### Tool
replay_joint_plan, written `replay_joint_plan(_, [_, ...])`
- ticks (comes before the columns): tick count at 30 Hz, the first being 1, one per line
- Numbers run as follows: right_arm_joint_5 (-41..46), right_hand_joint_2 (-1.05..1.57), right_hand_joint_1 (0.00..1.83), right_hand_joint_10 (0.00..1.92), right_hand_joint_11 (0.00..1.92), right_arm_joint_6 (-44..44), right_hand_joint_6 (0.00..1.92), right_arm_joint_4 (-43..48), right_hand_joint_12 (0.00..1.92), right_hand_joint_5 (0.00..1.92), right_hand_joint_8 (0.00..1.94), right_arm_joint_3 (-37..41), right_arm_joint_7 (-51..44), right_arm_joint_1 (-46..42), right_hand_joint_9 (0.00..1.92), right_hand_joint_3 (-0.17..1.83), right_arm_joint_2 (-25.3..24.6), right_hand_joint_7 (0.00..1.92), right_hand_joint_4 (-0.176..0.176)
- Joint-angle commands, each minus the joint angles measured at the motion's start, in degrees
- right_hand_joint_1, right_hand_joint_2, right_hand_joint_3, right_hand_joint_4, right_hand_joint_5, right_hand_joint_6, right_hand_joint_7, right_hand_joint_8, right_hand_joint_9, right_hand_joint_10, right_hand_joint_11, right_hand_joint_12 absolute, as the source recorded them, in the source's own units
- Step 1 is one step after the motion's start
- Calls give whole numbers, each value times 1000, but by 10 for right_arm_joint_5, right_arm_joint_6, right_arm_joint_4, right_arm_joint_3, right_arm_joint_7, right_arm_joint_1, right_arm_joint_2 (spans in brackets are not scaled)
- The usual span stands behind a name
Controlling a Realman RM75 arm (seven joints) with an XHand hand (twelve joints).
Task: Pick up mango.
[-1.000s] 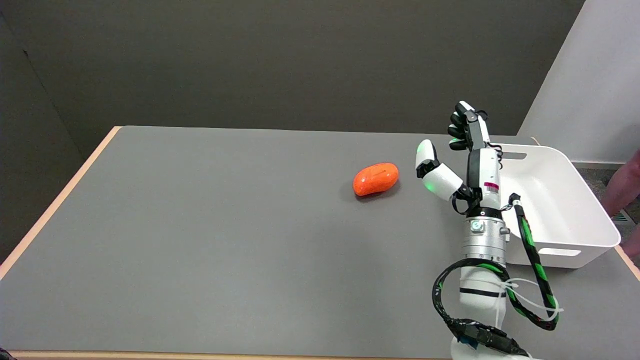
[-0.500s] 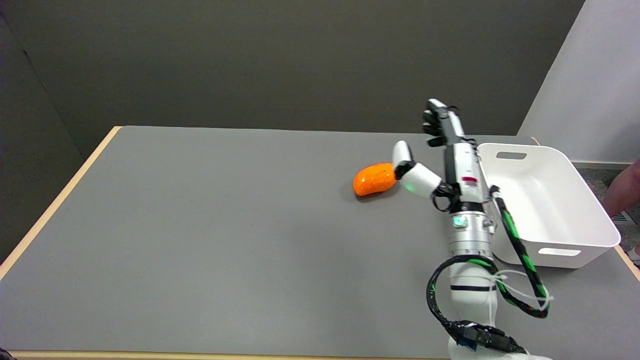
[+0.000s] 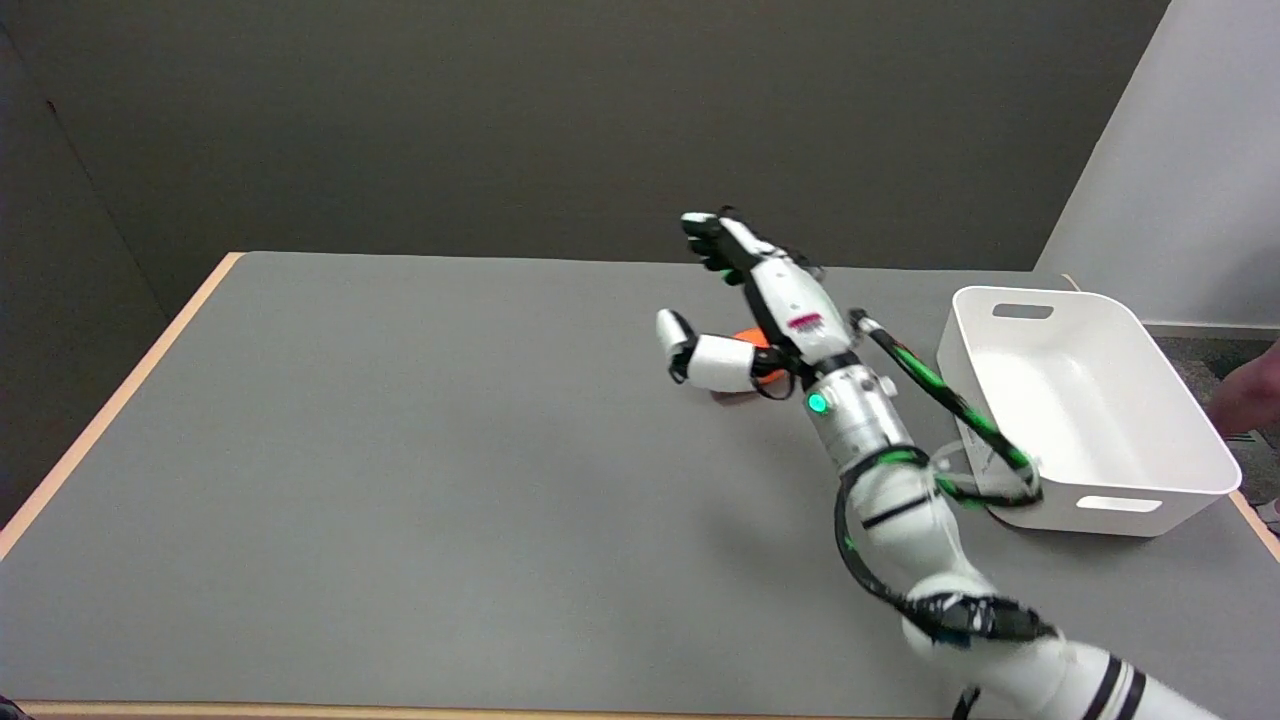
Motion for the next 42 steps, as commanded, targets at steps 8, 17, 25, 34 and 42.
replay_joint_plan(8, [2, 613, 605, 721, 78, -347, 393, 171, 1215, 129, 378, 39, -97, 234, 164, 974, 229, 209, 8])
replay_joint_plan(17, [-25, 580, 579, 605, 3, -324, 249, 300, 1059, 60, 204, -128, 74, 302, 34, 967, 363, 76, 25])
replay_joint_plan(25, [-149, 555, 536, 526, -1, -312, 173, 279, 1006, 12, 168, -159, 204, 289, 13, 939, 379, 25, 28])
replay_joint_plan(34, [-214, 535, 456, 537, -1, -271, 150, 106, 1025, 1, 188, -116, 277, 187, 26, 933, 430, 27, 29])
replay_joint_plan(42, [-227, 546, 454, 607, 24, -243, 164, 69, 1044, 62, 257, -15, 331, 87, 86, 961, 407, 90, 27])
